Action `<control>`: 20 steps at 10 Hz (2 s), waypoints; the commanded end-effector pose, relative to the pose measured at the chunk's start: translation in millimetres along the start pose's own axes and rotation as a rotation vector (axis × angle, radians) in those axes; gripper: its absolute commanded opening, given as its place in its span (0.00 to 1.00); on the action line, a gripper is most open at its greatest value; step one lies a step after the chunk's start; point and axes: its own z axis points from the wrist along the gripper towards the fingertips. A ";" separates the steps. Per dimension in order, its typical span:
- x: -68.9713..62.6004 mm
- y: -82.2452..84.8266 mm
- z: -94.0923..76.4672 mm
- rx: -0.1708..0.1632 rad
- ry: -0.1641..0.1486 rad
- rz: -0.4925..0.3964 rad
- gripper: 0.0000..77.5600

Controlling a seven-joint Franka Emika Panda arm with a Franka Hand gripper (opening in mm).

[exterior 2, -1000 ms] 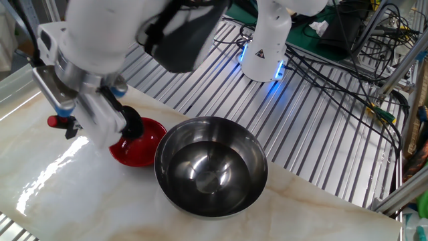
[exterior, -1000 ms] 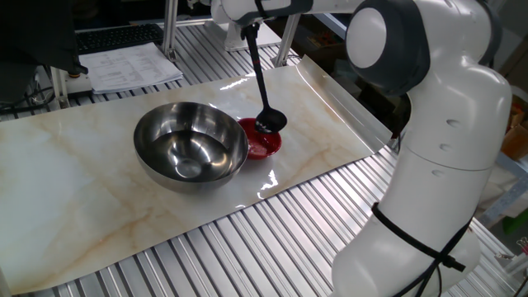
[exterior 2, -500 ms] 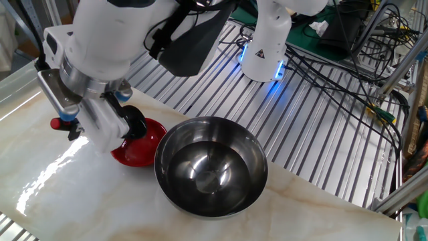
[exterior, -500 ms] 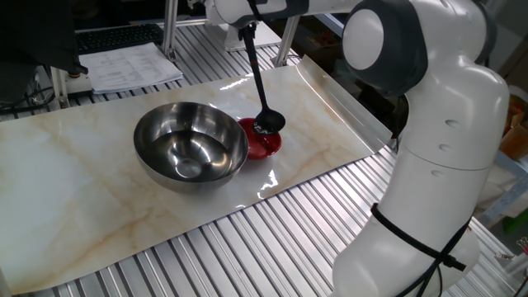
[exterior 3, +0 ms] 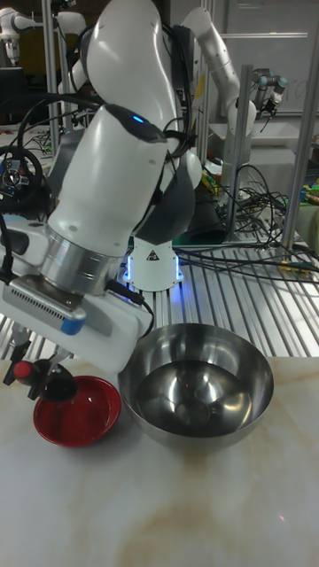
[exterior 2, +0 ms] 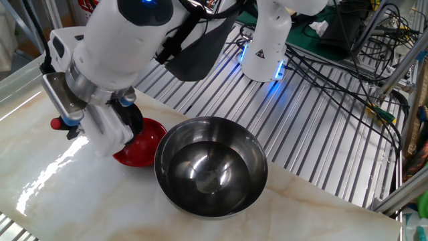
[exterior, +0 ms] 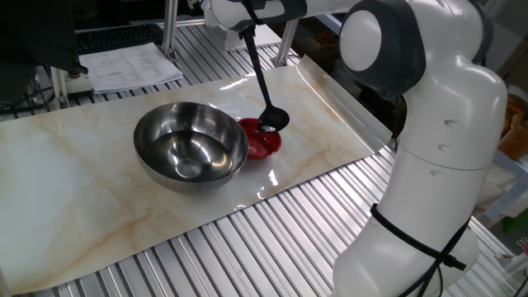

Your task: Scoop water with a large spoon from one bowl to another

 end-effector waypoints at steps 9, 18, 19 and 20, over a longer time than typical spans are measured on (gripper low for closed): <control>-0.7 5.7 -10.3 0.101 -0.002 0.016 0.01; 0.0 11.2 -17.0 0.186 -0.002 -0.001 0.01; 0.0 11.5 -17.1 0.199 -0.005 -0.005 0.01; 0.0 11.5 -17.1 0.199 -0.003 -0.004 0.01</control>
